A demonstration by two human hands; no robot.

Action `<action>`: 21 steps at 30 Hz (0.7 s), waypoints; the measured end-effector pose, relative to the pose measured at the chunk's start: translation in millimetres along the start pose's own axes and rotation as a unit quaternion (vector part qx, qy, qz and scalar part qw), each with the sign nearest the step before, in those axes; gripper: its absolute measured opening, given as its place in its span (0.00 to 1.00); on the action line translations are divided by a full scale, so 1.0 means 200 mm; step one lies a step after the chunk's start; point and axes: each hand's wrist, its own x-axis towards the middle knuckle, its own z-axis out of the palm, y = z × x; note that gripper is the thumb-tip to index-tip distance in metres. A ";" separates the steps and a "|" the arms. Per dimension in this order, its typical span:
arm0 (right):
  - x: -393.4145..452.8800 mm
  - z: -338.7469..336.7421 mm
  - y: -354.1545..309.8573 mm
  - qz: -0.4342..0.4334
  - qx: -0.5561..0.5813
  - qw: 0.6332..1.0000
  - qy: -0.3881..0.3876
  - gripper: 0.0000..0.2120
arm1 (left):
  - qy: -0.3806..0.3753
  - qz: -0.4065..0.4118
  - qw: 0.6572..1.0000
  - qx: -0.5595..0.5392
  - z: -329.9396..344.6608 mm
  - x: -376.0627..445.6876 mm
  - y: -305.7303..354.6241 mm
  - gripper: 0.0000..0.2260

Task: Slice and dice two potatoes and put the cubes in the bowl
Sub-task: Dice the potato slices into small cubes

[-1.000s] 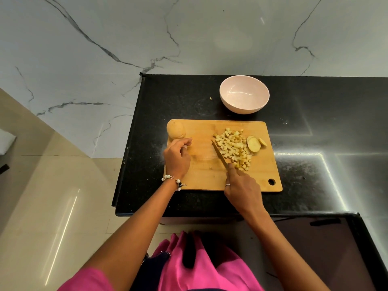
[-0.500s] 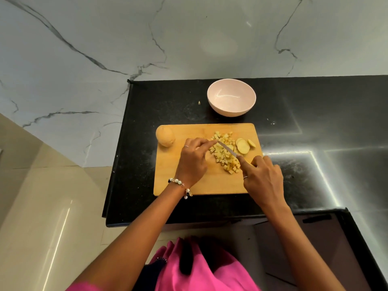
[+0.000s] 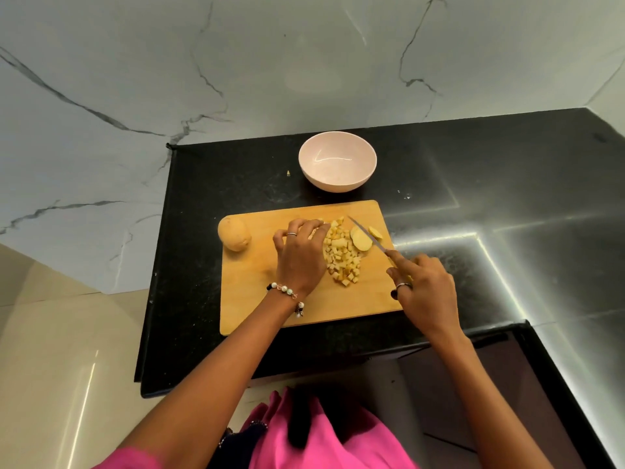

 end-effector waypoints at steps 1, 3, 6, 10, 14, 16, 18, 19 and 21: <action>0.00 -0.01 0.00 0.034 0.062 0.997 -0.013 0.17 | 0.005 -0.001 1.000 -0.022 0.01 0.01 0.03 0.16; 0.02 -0.03 -0.01 0.111 0.189 0.975 -0.021 0.16 | 0.001 -0.018 0.998 -0.062 0.02 0.04 0.10 0.10; 0.03 -0.03 -0.01 0.196 0.293 0.935 -0.027 0.16 | -0.067 -0.070 0.992 -0.075 0.05 0.10 0.18 0.11; 0.04 0.00 0.03 0.243 0.325 0.914 -0.020 0.15 | -0.181 -0.053 0.982 0.020 0.08 0.17 0.25 0.24; 0.06 0.02 0.04 0.254 0.353 0.901 -0.014 0.09 | -0.207 -0.054 0.975 0.052 0.10 0.22 0.27 0.26; 0.07 0.02 0.05 0.255 0.356 0.899 -0.013 0.09 | -0.208 -0.057 0.975 0.055 0.10 0.23 0.27 0.27; 0.08 0.02 0.05 0.254 0.358 0.898 -0.014 0.09 | -0.203 -0.072 0.976 0.036 0.10 0.25 0.27 0.27; 0.09 0.02 0.05 0.253 0.359 0.898 -0.016 0.09 | -0.200 -0.085 0.976 0.015 0.09 0.25 0.26 0.26; 0.10 0.02 0.04 0.248 0.362 0.898 -0.019 0.10 | -0.194 -0.118 0.973 -0.034 0.07 0.25 0.25 0.26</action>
